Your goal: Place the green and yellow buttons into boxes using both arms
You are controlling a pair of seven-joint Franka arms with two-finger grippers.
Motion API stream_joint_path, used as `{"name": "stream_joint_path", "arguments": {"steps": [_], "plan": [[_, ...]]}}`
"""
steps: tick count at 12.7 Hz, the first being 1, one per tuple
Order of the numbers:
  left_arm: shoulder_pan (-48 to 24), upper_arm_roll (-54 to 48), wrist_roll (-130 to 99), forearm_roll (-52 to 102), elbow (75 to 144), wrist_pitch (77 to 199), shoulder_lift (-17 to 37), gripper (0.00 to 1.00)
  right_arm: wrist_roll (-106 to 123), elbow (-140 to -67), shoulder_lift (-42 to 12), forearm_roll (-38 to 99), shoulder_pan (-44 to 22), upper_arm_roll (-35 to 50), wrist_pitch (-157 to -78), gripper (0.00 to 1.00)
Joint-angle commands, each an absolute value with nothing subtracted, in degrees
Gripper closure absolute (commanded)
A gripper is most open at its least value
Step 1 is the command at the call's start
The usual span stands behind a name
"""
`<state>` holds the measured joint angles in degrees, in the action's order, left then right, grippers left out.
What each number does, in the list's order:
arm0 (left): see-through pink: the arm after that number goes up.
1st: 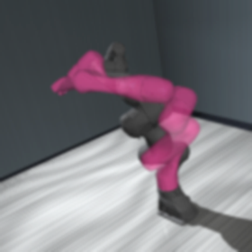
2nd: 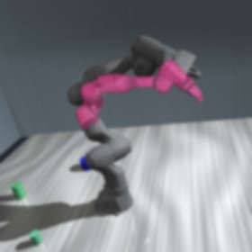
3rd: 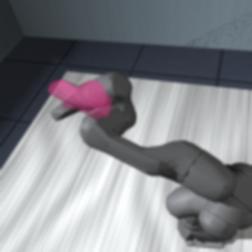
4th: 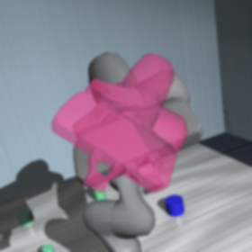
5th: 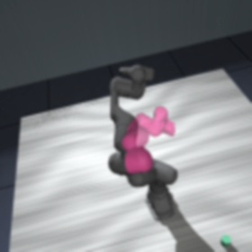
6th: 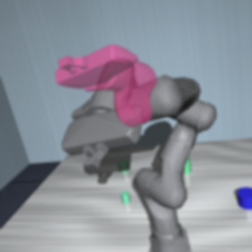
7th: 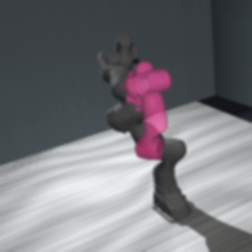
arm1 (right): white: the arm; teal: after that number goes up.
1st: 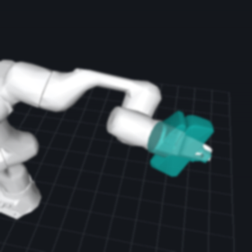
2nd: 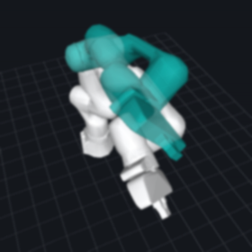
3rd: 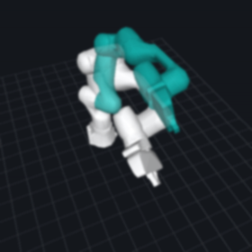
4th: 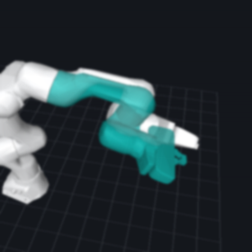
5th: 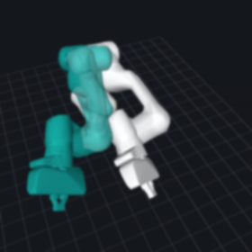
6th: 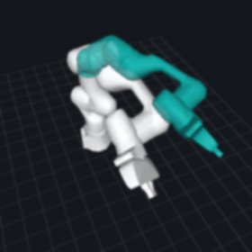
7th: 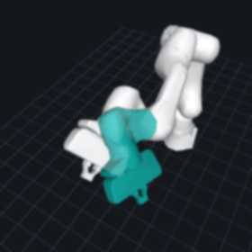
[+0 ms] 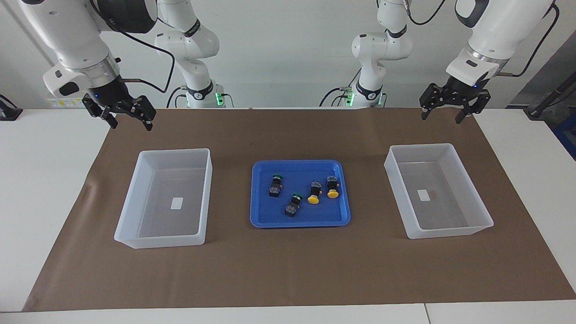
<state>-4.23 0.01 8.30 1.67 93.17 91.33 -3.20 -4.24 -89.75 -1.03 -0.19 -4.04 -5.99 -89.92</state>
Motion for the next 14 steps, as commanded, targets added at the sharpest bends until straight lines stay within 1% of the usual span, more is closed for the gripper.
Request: {"name": "stream_joint_path", "arguments": {"steps": [1,10,12,14], "plan": [[-4.7,0.3,7.6,0.6,94.1,90.4,-4.5,0.0,-3.4,-90.9,0.3,-0.4,-4.1,-6.2,-89.5,0.0],[-4.9,0.3,7.5,0.6,94.1,90.6,-4.4,0.0,-3.4,-90.9,0.3,-0.4,-4.1,-6.2,-89.5,0.0],[-5.0,0.2,7.7,0.6,94.4,92.5,-4.4,0.0,-3.4,-90.9,0.3,-0.4,-4.1,-6.2,-89.5,0.0],[-5.4,-0.1,7.8,0.6,96.2,96.2,-4.6,0.0,-3.4,-90.9,0.3,-0.4,-4.1,-6.2,-89.5,0.0]]}}
